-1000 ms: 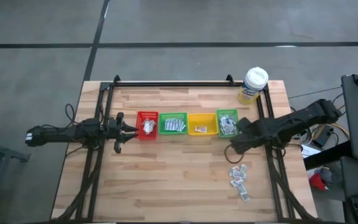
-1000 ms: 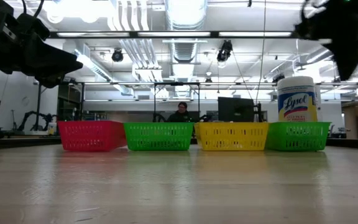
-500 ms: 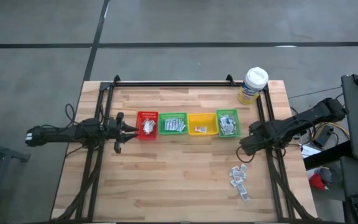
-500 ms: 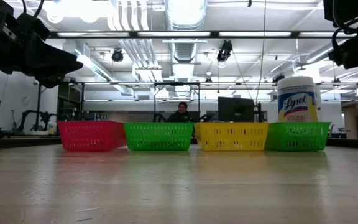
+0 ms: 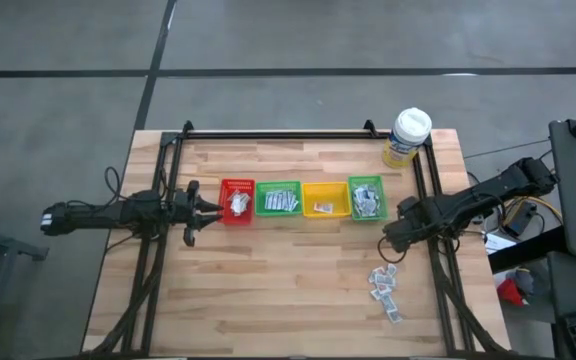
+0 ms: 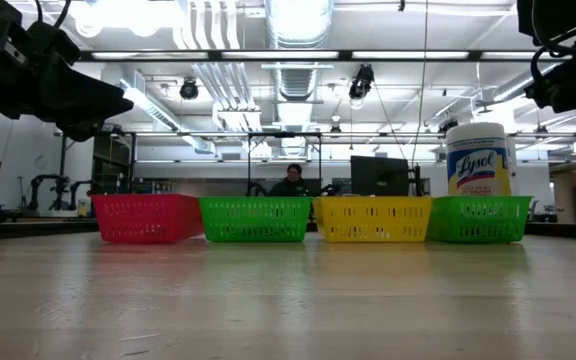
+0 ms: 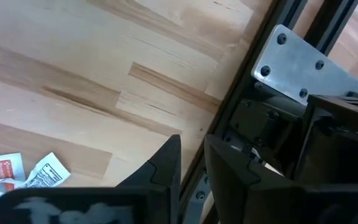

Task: Pick & Place First Aid Supplies
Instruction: Put the orange ointment pack into the yellow bin

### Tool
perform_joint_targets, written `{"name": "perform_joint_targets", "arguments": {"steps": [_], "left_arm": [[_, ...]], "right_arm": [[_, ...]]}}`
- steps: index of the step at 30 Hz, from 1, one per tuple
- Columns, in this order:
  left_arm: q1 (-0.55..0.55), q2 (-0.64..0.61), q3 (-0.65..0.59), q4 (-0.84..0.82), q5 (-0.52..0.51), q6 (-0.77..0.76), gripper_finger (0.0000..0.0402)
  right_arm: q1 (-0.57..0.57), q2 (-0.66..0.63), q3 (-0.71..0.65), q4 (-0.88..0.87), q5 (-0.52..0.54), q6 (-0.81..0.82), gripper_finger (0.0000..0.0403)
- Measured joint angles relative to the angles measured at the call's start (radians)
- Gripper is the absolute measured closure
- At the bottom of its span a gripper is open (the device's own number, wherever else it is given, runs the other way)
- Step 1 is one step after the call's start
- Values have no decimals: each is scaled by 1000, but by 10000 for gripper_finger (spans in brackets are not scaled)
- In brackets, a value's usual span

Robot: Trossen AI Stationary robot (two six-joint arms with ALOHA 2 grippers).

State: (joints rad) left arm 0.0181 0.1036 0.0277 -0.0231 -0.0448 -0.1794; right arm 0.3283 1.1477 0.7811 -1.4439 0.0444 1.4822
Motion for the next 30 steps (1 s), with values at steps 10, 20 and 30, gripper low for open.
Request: {"name": "perform_joint_targets", "arguments": {"steps": [10, 20, 30], "left_arm": [[0, 0, 0, 0, 0, 0, 289], [0, 0, 0, 0, 0, 0, 289], [0, 0, 0, 0, 0, 19, 289]], "right_arm": [[34, 0, 0, 50, 0, -47, 315], [94, 0, -5, 232, -91, -46, 326], [196, 0, -49, 342, -98, -81, 339]]}}
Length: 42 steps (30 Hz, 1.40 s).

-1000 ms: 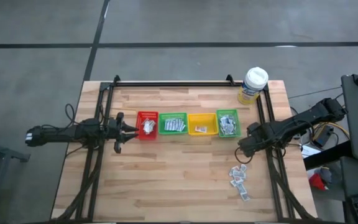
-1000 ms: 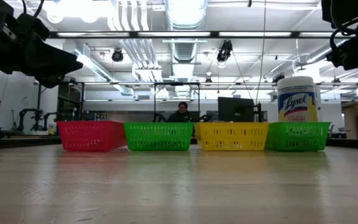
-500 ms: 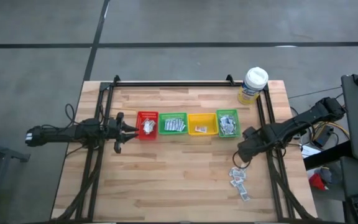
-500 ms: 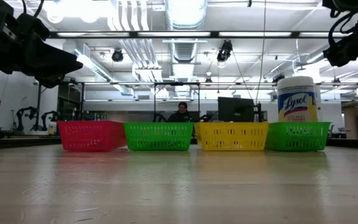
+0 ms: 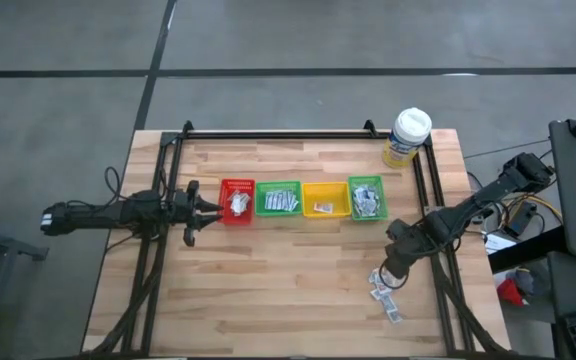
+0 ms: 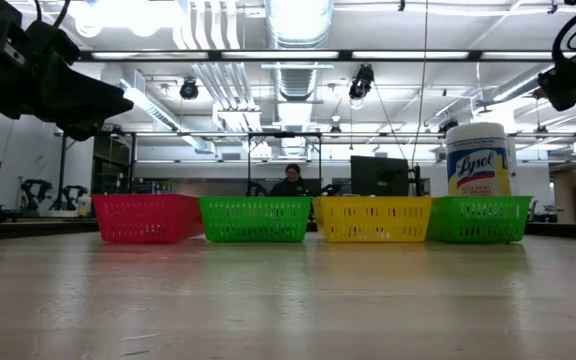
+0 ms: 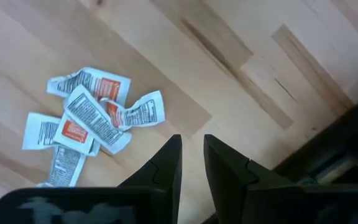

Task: Pick & Place First Aid Supplies
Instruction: Put the orange ointment pack into the yellow bin

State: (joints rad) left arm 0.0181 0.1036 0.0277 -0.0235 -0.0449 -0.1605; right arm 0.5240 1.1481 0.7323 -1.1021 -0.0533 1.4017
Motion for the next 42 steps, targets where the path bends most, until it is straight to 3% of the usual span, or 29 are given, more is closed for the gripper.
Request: {"name": "perform_joint_targets", "arguments": {"steps": [5, 9, 13, 28, 35, 42], "left_arm": [[0, 0, 0, 0, 0, 0, 289], [0, 0, 0, 0, 0, 0, 289], [0, 0, 0, 0, 0, 0, 289], [0, 0, 0, 0, 0, 6, 289], [0, 0, 0, 0, 0, 7, 289], [0, 0, 0, 0, 0, 7, 289]], "right_arm": [[2, 0, -31, 96, -4, 11, 334], [5, 0, -64, 244, -87, 13, 328], [37, 0, -91, 362, -106, 57, 320], [173, 2, -113, 346, -105, 432, 256], [172, 8, -147, 369, -104, 490, 232], [174, 8, -215, 503, -102, 521, 220]]}}
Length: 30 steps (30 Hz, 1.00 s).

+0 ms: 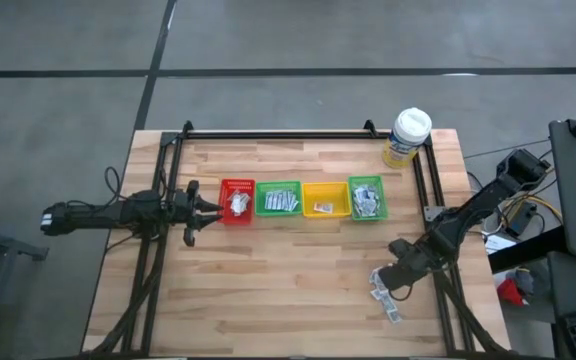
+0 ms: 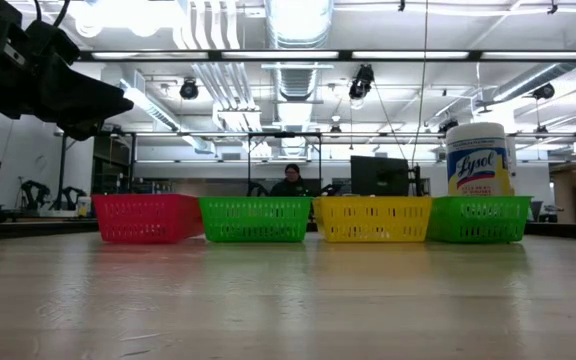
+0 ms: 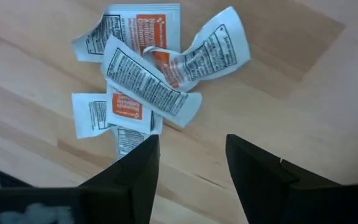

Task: Pick & Place First Aid Supplies
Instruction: Put the orange ointment pack into the yellow bin

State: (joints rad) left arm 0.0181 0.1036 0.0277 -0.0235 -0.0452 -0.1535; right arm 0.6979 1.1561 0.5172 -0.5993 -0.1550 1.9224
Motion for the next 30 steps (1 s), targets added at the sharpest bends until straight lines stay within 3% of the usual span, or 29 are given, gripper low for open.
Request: {"name": "perform_joint_targets", "arguments": {"steps": [30], "left_arm": [[0, 0, 0, 0, 0, 1, 289]], "right_arm": [[0, 60, -39, 65, 79, 41, 218]]}}
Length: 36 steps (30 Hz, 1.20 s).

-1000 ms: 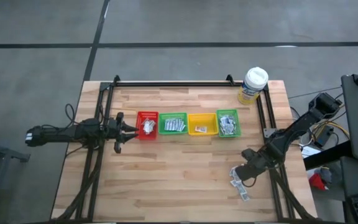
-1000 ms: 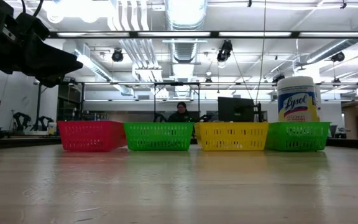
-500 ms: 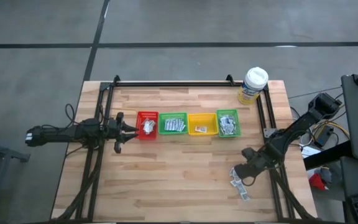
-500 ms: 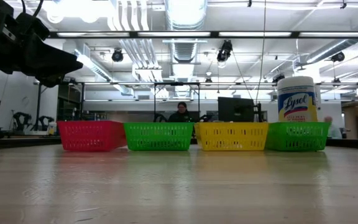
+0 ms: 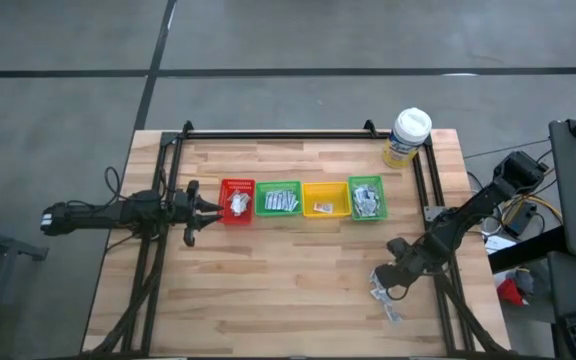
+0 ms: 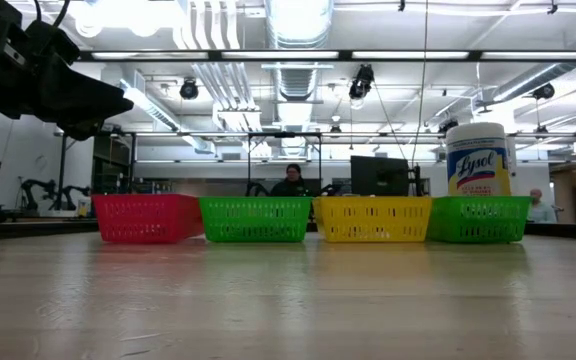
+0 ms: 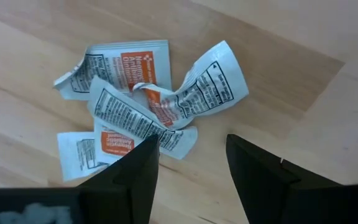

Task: Pick & Place First Aid Supplies
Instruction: Put the orange ointment pack into the yellow bin

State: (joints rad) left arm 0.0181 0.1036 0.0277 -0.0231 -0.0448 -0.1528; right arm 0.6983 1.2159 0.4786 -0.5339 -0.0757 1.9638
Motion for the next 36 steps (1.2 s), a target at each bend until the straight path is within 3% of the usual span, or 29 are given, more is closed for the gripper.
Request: {"name": "perform_joint_targets", "arguments": {"steps": [16, 36], "left_arm": [[0, 0, 0, 0, 0, 0, 289], [0, 0, 0, 0, 0, 0, 289]], "right_arm": [[0, 1, -4, -12, 0, -7, 223], [0, 1, -6, -37, 23, -12, 306]]}}
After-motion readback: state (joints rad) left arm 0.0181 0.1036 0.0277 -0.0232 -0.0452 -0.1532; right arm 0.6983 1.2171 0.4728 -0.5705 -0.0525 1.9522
